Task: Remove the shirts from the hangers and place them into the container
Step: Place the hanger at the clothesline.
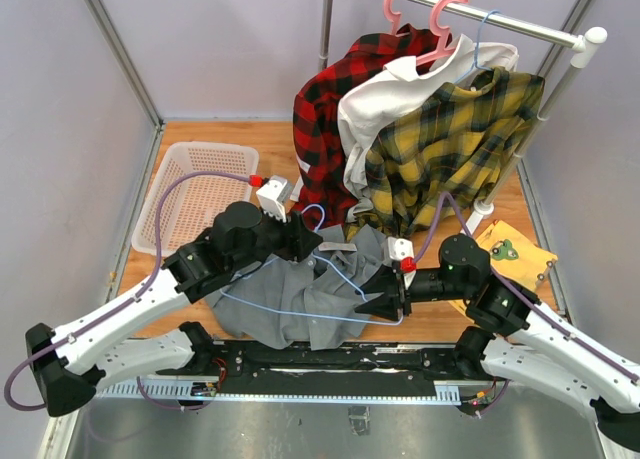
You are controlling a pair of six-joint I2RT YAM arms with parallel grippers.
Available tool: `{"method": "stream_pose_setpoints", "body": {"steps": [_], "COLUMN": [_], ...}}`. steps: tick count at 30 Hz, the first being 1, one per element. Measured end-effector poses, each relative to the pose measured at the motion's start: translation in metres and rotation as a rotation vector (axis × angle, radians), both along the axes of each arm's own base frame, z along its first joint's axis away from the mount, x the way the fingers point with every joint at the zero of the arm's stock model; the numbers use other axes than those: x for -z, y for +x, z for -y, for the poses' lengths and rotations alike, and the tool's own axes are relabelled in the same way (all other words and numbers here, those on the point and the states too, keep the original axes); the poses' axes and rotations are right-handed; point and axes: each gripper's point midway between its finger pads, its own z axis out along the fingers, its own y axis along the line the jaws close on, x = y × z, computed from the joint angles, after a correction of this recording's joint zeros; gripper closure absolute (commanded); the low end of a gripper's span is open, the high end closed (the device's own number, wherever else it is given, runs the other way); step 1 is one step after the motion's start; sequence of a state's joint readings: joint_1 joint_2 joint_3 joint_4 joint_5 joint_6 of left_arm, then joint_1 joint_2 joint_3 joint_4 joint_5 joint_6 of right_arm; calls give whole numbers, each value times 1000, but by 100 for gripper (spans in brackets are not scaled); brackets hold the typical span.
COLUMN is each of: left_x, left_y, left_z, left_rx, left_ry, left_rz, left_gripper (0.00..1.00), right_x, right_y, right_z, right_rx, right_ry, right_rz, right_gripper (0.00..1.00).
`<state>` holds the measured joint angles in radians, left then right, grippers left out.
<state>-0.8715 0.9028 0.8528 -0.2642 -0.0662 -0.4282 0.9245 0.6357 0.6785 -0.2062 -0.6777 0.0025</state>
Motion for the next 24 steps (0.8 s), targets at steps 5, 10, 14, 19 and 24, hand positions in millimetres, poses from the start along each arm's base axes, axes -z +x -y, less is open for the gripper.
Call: {"method": "stream_pose_setpoints", "body": {"steps": [5,10,14,19,24], "left_x": [7,-3,-20,-41,-48], "left_y": [1,-2,-4,-16,-20], "left_z": [5,11,8,-7,-15], "left_rx": [10,31,38,85,113], "left_ry": [7,-39,-80,-98,-65], "left_rz": [-24,-13,33,184,284], "left_gripper": [73,99,100,100,99], "right_x": [-1,3,6,12,26], "right_y": [-3,-3,-1,4,12], "right_z": [1,2,2,3,-1], "right_rx": [-10,-10,4,34,60], "right_ry": [9,10,1,-32,-104], "right_rz": [4,8,7,-11,-63], "right_gripper": [99,82,28,12,10]}}
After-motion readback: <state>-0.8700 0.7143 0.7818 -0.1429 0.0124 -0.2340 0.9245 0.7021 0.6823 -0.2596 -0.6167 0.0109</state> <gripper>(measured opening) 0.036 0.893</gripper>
